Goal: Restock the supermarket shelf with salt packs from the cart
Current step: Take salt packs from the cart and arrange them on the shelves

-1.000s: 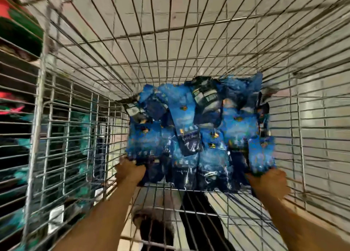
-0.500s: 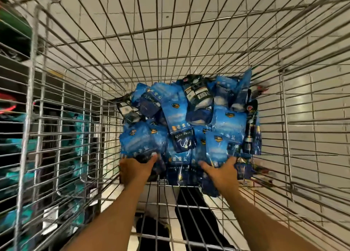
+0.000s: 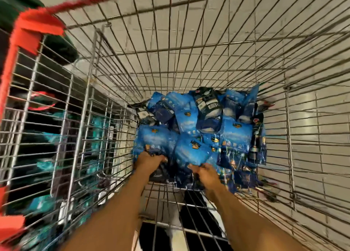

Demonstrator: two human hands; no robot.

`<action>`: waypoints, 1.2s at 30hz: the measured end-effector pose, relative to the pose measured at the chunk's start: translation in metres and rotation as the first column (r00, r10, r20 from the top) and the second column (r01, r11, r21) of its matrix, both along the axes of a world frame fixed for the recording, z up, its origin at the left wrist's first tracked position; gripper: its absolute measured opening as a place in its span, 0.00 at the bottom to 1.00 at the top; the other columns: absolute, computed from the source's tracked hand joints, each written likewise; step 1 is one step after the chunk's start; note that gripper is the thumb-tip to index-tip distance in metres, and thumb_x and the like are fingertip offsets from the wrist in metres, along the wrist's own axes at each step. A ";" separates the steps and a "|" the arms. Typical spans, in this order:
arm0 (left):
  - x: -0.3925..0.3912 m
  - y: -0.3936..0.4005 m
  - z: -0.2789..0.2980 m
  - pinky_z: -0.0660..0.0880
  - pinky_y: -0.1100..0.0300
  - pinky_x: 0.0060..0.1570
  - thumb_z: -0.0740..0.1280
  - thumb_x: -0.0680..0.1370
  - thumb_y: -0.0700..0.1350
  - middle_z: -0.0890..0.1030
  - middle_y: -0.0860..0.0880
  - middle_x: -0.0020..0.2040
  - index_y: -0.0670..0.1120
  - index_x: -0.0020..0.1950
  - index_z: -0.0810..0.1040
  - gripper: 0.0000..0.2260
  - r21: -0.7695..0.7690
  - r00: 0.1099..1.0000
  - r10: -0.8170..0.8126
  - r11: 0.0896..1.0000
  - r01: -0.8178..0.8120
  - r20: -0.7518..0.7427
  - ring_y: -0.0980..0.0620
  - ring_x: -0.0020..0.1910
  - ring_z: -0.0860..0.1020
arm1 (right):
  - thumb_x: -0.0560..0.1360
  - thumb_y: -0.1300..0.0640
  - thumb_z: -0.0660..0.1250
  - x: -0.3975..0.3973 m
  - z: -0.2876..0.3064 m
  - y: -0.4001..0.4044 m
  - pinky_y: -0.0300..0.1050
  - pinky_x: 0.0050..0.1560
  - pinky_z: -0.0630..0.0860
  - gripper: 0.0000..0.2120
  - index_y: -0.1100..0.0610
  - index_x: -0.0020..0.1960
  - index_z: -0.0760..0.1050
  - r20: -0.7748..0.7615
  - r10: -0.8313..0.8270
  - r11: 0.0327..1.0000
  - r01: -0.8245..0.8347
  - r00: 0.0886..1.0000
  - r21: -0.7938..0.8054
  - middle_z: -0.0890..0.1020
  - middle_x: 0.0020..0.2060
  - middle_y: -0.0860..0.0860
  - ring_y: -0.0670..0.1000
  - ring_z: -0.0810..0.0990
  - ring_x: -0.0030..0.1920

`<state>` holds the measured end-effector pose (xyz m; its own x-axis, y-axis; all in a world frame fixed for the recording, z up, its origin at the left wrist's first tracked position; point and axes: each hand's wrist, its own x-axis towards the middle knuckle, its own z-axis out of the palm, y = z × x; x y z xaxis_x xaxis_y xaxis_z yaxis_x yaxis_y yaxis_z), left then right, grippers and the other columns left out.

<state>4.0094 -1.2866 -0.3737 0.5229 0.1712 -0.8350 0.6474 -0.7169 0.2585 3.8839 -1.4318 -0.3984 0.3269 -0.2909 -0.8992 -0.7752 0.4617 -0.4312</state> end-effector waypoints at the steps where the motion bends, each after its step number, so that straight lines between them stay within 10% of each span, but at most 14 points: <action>1: 0.005 0.003 0.009 0.76 0.55 0.47 0.77 0.71 0.44 0.83 0.39 0.51 0.39 0.54 0.79 0.16 -0.031 1.000 -0.002 1.000 0.002 0.007 0.41 0.49 0.81 | 0.77 0.67 0.67 0.003 0.010 -0.002 0.30 0.35 0.74 0.13 0.63 0.62 0.76 0.001 -0.001 1.000 0.000 1.000 0.023 0.82 0.47 0.52 0.45 0.80 0.42; 4: 0.023 0.009 0.048 0.78 0.51 0.52 0.77 0.70 0.38 0.82 0.40 0.51 0.40 0.57 0.76 0.18 -0.153 0.999 0.021 0.988 -0.014 0.048 0.41 0.52 0.81 | 0.81 0.61 0.64 0.015 0.044 -0.018 0.35 0.34 0.76 0.20 0.62 0.72 0.67 0.014 -0.042 0.991 0.040 0.999 0.124 0.79 0.51 0.52 0.46 0.77 0.40; 7: 0.036 0.010 0.098 0.80 0.49 0.52 0.77 0.69 0.32 0.82 0.39 0.55 0.38 0.62 0.75 0.23 -0.286 0.992 0.090 0.956 -0.060 0.091 0.40 0.54 0.81 | 0.81 0.47 0.62 0.030 0.094 -0.033 0.58 0.62 0.74 0.25 0.54 0.75 0.65 0.091 -0.019 0.982 0.001 0.996 0.187 0.72 0.71 0.54 0.59 0.74 0.66; 11: 0.042 0.017 0.178 0.77 0.63 0.35 0.77 0.71 0.37 0.80 0.46 0.55 0.46 0.59 0.75 0.20 -0.418 0.977 0.133 0.907 -0.052 0.168 0.49 0.47 0.80 | 0.75 0.45 0.68 0.050 0.183 -0.042 0.44 0.33 0.82 0.15 0.54 0.56 0.80 0.254 -0.039 0.972 -0.022 0.966 0.232 0.87 0.40 0.47 0.47 0.87 0.38; 17: 0.017 0.048 0.308 0.70 0.72 0.40 0.74 0.75 0.48 0.75 0.64 0.53 0.56 0.59 0.72 0.17 -0.634 0.889 0.330 0.771 -0.060 0.318 0.64 0.45 0.74 | 0.65 0.55 0.75 0.054 0.299 -0.026 0.55 0.44 0.83 0.19 0.54 0.55 0.79 0.460 -0.080 0.985 -0.002 0.884 0.174 0.87 0.49 0.55 0.57 0.86 0.46; 21: -0.001 0.089 0.388 0.76 0.65 0.46 0.72 0.75 0.50 0.85 0.58 0.52 0.54 0.56 0.79 0.10 -0.729 0.783 0.494 0.680 -0.076 0.379 0.61 0.52 0.82 | 0.61 0.49 0.78 0.051 0.370 0.003 0.45 0.39 0.83 0.28 0.46 0.61 0.77 0.601 -0.054 0.979 -0.078 0.797 0.191 0.86 0.54 0.49 0.52 0.86 0.52; 27: -0.032 0.181 0.509 0.74 0.37 0.63 0.76 0.66 0.54 0.85 0.46 0.56 0.48 0.59 0.81 0.23 -0.762 0.583 0.611 0.647 0.021 0.535 0.41 0.58 0.81 | 0.57 0.53 0.80 0.068 0.478 0.083 0.43 0.40 0.82 0.29 0.54 0.57 0.79 0.817 0.151 0.980 -0.192 0.556 -0.050 0.86 0.52 0.55 0.53 0.86 0.48; 36: -0.109 0.310 0.647 0.80 0.59 0.44 0.75 0.65 0.54 0.86 0.51 0.50 0.47 0.54 0.82 0.20 -0.654 0.081 0.653 0.757 -0.017 0.753 0.52 0.48 0.85 | 0.55 0.57 0.79 0.102 0.641 0.222 0.47 0.42 0.83 0.23 0.60 0.50 0.84 0.947 0.316 0.831 -0.497 0.056 -0.248 0.86 0.48 0.59 0.57 0.86 0.44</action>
<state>3.9000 -0.9762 0.2728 0.8717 0.4373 0.2212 -0.1924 -0.1097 0.9752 3.9860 -1.2102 0.2425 0.9415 0.2724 0.1984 0.1002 0.3356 -0.9366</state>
